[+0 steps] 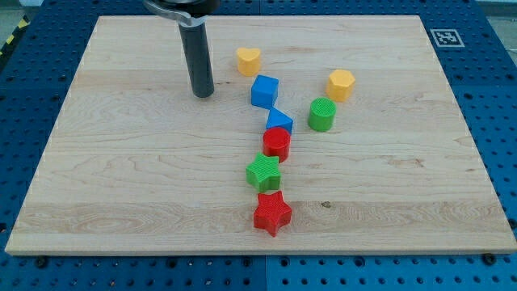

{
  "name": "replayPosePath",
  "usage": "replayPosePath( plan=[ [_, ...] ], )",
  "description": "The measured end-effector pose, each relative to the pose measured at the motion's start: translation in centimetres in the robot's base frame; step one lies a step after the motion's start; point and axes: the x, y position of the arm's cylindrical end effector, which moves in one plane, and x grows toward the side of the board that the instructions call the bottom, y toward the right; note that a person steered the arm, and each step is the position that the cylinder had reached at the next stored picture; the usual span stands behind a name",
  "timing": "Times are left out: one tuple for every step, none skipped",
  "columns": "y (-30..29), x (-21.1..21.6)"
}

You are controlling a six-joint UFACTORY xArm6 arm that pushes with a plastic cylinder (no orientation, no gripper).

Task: Move your arm towards the bottom left

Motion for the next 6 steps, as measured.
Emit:
replayPosePath(
  plan=[
    [0.0,0.0],
    [-0.3,0.0],
    [-4.2,2.5],
    [-7.1,7.7],
    [-6.5,14.2],
    [-6.2,17.8]
  ],
)
